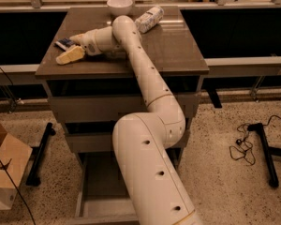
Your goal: Place rxbar blueberry into bottom drawer
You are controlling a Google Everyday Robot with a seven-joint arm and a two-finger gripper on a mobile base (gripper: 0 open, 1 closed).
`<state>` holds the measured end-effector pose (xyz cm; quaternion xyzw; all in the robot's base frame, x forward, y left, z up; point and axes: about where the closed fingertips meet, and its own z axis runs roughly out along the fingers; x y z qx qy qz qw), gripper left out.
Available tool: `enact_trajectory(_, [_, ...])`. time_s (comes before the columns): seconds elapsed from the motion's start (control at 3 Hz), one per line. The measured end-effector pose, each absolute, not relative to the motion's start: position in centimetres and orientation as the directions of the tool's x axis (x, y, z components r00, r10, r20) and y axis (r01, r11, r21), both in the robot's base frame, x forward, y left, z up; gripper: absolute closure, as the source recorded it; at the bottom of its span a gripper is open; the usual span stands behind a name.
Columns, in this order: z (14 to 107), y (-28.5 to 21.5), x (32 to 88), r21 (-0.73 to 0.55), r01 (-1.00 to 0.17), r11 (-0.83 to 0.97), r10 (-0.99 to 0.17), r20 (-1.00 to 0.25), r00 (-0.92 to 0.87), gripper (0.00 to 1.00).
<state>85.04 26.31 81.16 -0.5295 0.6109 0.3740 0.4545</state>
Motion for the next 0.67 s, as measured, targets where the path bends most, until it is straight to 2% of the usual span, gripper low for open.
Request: enact_trajectory(0.67, [81.66, 26.32, 85.01, -0.024, -0.987, 0.159, -0.307, -0.951, -0.026, 1.0])
